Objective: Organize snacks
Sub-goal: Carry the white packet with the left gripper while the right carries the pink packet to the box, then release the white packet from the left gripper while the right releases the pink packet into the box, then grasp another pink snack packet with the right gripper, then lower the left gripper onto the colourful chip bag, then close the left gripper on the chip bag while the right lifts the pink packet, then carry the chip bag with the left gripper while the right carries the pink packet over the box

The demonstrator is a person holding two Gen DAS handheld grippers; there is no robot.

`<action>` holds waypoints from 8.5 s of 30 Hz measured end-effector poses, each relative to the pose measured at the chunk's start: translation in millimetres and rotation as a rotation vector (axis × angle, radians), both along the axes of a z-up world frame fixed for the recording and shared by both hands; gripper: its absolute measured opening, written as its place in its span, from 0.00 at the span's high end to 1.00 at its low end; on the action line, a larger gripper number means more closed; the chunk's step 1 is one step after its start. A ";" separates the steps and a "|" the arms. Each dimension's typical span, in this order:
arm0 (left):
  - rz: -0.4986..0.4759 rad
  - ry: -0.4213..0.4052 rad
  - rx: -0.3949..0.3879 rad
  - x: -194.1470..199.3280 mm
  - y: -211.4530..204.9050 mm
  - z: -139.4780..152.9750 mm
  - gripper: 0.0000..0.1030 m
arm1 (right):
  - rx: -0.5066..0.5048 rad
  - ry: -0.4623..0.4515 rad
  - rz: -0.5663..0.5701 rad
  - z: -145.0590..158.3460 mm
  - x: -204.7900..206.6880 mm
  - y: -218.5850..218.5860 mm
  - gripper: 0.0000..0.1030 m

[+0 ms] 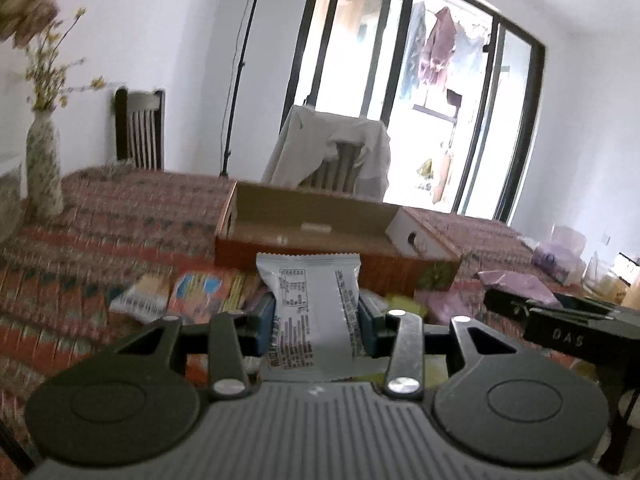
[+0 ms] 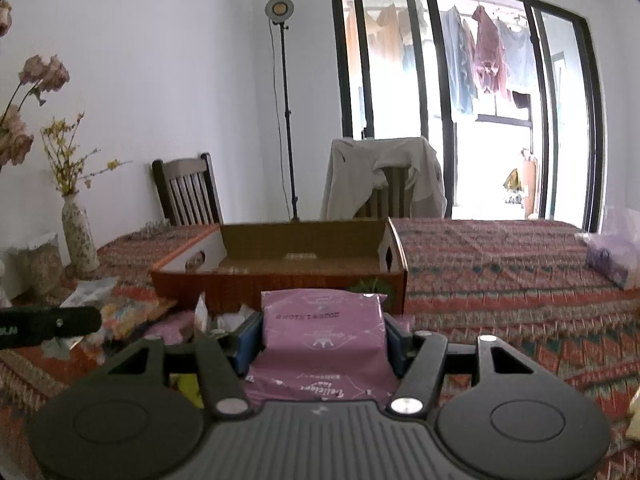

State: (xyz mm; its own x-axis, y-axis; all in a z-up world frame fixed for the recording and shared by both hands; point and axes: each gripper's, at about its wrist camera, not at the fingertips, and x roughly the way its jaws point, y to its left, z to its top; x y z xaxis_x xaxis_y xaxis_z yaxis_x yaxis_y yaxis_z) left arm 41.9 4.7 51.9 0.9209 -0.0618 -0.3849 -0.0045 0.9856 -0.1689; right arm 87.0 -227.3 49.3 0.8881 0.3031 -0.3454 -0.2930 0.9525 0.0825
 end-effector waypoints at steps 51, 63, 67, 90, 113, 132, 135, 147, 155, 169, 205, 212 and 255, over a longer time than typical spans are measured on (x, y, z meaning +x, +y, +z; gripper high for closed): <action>0.118 0.119 -0.042 230.9 12.9 -24.6 0.55 | -0.003 0.124 -0.029 -29.7 213.4 51.9 0.40; 0.160 0.009 -0.054 214.6 13.3 -12.2 0.00 | 0.021 0.126 -0.040 -28.2 211.3 45.0 0.00; 0.169 0.014 -0.061 214.9 14.1 -11.8 0.00 | 0.018 0.123 -0.046 -26.5 210.4 44.1 0.00; 0.142 0.029 -0.044 136.0 20.3 28.7 0.00 | -0.035 0.089 -0.048 10.3 138.4 25.2 0.00; 0.180 0.099 -0.022 36.5 74.8 -19.4 0.00 | -0.088 0.214 -0.067 -29.8 43.1 -31.0 0.00; 0.195 0.124 -0.044 39.9 80.6 -26.7 0.00 | -0.122 0.306 -0.122 -41.2 113.8 -19.1 0.00; 0.202 0.125 -0.040 39.4 81.3 -26.2 0.00 | -0.144 0.328 -0.135 -47.4 131.4 -13.9 0.00; 0.206 0.140 -0.039 39.7 81.6 -27.6 0.00 | -0.156 0.406 -0.138 -74.6 160.1 -1.1 0.11; 0.207 0.151 -0.059 40.8 83.3 -29.9 0.00 | -0.129 0.365 -0.135 -70.3 150.2 -8.2 0.41; 0.254 0.181 -0.057 39.0 93.6 -31.4 0.00 | -0.074 0.239 -0.160 -50.2 106.8 -33.2 0.41; 0.169 0.277 -0.024 76.0 76.6 -53.4 0.53 | -0.006 0.183 -0.119 -42.8 59.0 -43.3 0.41; 0.174 0.213 -0.031 58.9 76.3 -37.1 0.55 | 0.000 0.168 -0.120 -38.6 56.4 -44.6 0.41; 0.097 0.045 -0.027 228.7 9.2 -4.9 0.55 | 0.059 0.119 -0.026 -16.8 226.9 53.5 0.41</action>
State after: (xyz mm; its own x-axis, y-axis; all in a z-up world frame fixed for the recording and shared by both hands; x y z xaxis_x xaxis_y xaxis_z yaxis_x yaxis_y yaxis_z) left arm 270.6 13.9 47.1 0.9047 0.0162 -0.4258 -0.1083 0.9752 -0.1930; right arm 313.9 -173.7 32.4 0.8498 0.3037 -0.4308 -0.2535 0.9521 0.1710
